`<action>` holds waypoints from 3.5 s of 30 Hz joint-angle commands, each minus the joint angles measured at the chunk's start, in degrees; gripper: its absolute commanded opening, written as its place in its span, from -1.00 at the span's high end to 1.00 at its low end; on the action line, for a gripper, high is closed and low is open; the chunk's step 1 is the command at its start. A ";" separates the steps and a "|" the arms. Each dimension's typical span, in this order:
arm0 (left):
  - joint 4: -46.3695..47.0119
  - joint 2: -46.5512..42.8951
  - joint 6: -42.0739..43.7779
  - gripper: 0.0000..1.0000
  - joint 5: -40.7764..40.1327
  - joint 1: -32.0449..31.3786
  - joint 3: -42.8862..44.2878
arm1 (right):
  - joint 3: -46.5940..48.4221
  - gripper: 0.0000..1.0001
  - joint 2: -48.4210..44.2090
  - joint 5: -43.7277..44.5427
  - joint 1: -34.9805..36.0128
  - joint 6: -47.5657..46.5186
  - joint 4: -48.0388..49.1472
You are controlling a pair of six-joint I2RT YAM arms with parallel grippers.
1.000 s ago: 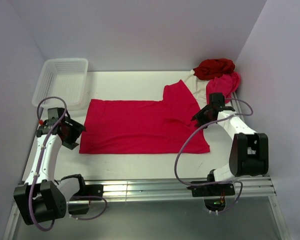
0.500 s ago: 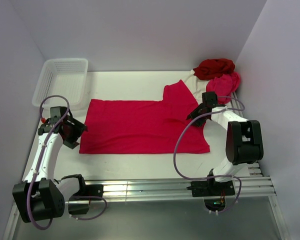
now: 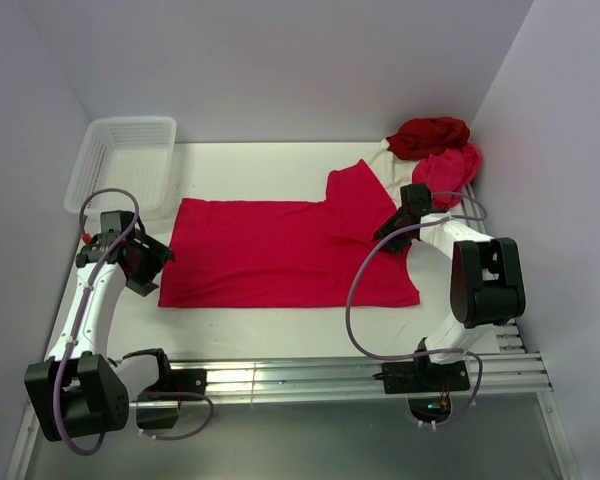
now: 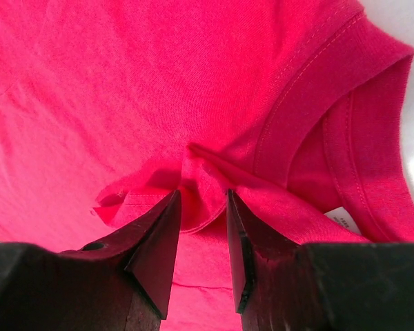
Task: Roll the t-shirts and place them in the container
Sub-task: Fold the tshirt
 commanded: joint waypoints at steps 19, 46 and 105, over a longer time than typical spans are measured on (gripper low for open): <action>1.67 0.32 0.65 -0.51 0.42 -0.13 1.56 | -2.47 0.18 -3.36 2.08 -0.46 -1.17 2.20; 1.49 2.69 2.06 -0.51 0.25 -0.21 4.11 | -1.16 1.00 -4.32 7.69 0.42 1.81 6.34; 5.36 50.14 28.16 -0.49 1.65 -12.34 52.44 | 56.05 0.01 34.77 -1.26 -1.25 -27.19 -3.34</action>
